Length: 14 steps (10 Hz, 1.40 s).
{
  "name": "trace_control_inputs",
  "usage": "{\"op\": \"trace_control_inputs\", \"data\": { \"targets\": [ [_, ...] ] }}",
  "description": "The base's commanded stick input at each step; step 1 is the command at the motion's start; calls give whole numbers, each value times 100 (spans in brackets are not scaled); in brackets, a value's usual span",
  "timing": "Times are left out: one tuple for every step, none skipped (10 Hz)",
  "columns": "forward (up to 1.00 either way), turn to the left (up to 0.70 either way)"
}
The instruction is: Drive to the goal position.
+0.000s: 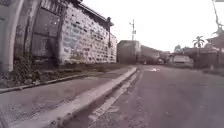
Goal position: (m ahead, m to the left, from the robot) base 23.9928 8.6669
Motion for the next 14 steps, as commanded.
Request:
{"op": "trace_control_inputs", "data": {
  "targets": [
    [0, 0],
    [0, -8],
    [0, -24],
    [0, -39],
    [0, -55],
    [0, -71],
    [0, -87],
    [100, -40],
    [100, -40],
    [100, -40],
    [100, -40],
    [100, -40],
    [100, -40],
    [100, -40]
  ]
}}
